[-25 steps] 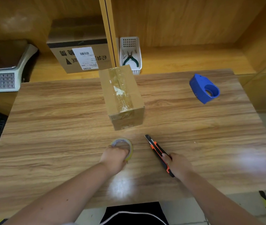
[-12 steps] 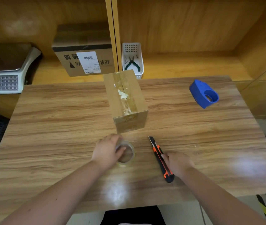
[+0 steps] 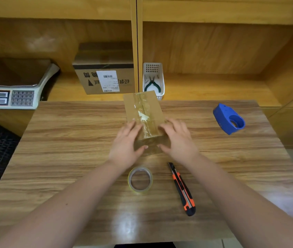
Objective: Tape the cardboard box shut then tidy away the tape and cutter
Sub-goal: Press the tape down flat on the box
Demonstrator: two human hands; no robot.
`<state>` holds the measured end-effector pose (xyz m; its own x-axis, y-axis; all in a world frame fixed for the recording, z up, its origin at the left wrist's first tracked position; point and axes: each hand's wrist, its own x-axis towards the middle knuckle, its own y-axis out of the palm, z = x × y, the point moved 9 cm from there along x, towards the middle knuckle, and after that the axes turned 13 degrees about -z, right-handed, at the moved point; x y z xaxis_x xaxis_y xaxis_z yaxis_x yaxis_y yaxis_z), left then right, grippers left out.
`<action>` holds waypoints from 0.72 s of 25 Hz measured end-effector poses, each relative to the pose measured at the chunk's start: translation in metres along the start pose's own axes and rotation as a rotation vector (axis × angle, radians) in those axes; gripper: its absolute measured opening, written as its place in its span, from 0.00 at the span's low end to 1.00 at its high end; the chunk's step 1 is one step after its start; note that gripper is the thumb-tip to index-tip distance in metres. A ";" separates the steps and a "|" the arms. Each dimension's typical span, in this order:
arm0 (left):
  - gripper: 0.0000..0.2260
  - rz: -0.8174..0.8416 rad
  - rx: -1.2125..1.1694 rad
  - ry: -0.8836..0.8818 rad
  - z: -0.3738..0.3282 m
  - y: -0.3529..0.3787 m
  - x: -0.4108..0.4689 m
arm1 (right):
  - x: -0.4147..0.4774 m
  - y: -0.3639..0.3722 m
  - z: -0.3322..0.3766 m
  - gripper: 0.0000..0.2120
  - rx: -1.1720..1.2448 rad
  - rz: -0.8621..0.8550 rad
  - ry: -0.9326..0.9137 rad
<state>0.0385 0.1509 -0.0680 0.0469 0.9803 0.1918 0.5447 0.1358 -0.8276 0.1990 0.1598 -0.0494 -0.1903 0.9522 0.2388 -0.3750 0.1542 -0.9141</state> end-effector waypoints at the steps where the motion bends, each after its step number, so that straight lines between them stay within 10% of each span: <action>1: 0.33 0.024 0.040 0.058 -0.005 0.006 0.004 | 0.005 0.005 0.006 0.31 -0.006 0.014 -0.046; 18: 0.22 0.030 -0.025 0.141 0.015 0.016 0.035 | 0.029 0.039 0.027 0.20 -0.009 -0.059 -0.181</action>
<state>0.0362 0.1899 -0.0830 0.1799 0.9538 0.2408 0.5616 0.1014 -0.8212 0.1546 0.1868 -0.0695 -0.3286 0.8785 0.3466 -0.3825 0.2118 -0.8993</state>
